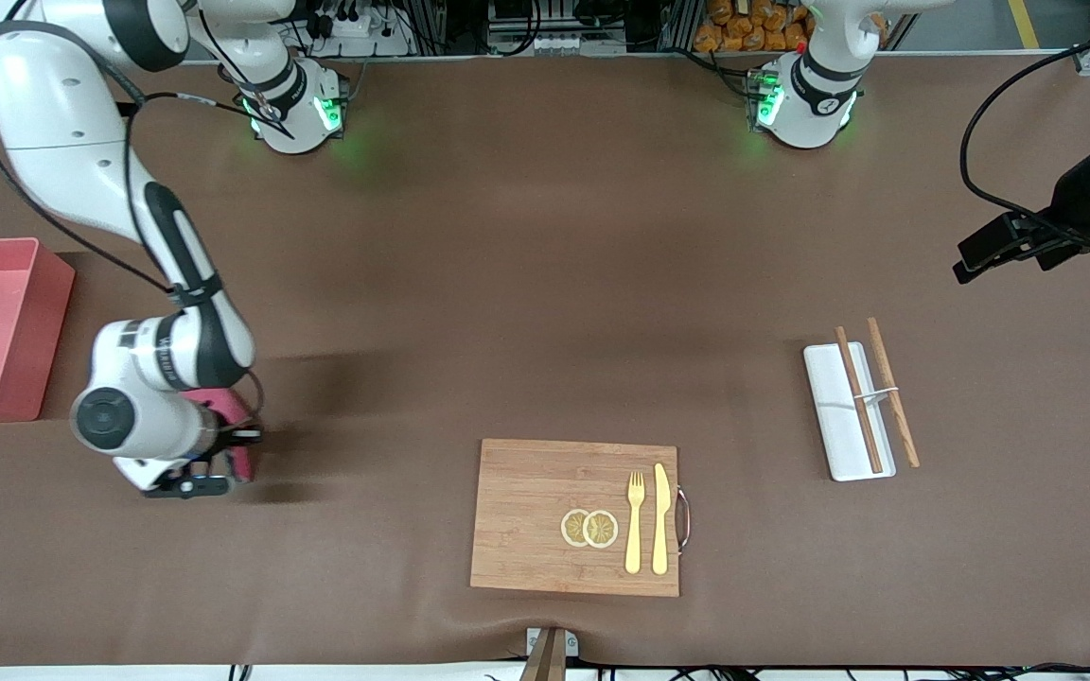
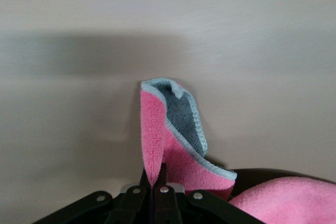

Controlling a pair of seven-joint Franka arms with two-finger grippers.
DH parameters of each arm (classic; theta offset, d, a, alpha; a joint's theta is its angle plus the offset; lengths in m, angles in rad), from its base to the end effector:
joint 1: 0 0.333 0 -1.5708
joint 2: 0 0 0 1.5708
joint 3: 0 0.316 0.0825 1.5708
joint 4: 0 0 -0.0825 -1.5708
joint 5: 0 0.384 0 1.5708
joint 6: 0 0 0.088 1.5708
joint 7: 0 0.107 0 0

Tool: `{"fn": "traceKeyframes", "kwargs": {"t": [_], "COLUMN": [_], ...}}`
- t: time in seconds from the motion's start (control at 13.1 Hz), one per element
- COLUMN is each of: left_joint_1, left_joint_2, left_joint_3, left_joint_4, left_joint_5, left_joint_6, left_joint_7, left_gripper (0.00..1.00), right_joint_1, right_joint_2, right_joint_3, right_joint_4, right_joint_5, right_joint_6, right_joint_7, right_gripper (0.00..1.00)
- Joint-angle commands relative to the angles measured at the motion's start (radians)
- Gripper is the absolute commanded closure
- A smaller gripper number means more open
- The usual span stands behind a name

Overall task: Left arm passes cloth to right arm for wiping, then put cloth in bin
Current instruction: 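Wipe the table with the cloth held in the right gripper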

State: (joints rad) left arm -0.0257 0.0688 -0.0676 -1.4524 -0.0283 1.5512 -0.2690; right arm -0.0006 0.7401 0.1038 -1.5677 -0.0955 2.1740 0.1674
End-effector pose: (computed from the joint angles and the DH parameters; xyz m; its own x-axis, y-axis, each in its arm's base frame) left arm 0.5719 -0.0551 0.6398 0.9845 0.1744 0.0203 0.1735 -0.9840 0.0397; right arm 0.6848 0.0581 0.1980 0.9915 -0.0286 -0.1266 -0.0259 -0.9994 0.0225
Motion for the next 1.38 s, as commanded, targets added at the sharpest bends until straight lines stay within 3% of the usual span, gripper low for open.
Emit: {"fn": "traceKeyframes", "kwargs": {"t": [0.0,0.23,0.54,1.07,1.3], "left_joint_1": [-0.01,-0.01,-0.01,-0.008,-0.008], "left_joint_2": [-0.029,-0.026,-0.014,-0.011,-0.017], "left_joint_3": [0.006,0.005,0.003,0.005,0.003], "left_joint_4": [-0.025,-0.025,-0.026,-0.026,-0.031], "left_joint_5": [0.018,0.019,0.019,0.018,0.016], "left_joint_6": [-0.006,-0.002,0.029,0.04,0.037], "left_joint_7": [0.013,0.013,0.013,0.013,0.013], "left_gripper": [0.0,0.0,0.0,0.0,0.0], "right_joint_1": [0.039,0.117,0.119,-0.079,-0.185], "right_joint_2": [-0.024,-0.024,-0.059,-0.122,-0.175], "right_joint_3": [0.089,0.154,0.152,0.102,0.1], "right_joint_4": [-0.015,0.001,0.021,0.12,0.12], "right_joint_5": [0.026,0.025,0.011,0.0,-0.056], "right_joint_6": [-0.014,-0.013,-0.051,-0.29,-0.327], "right_joint_7": [0.238,0.495,0.477,-0.127,-0.349], "right_gripper": [1.0,1.0,1.0,1.0,1.0]}}
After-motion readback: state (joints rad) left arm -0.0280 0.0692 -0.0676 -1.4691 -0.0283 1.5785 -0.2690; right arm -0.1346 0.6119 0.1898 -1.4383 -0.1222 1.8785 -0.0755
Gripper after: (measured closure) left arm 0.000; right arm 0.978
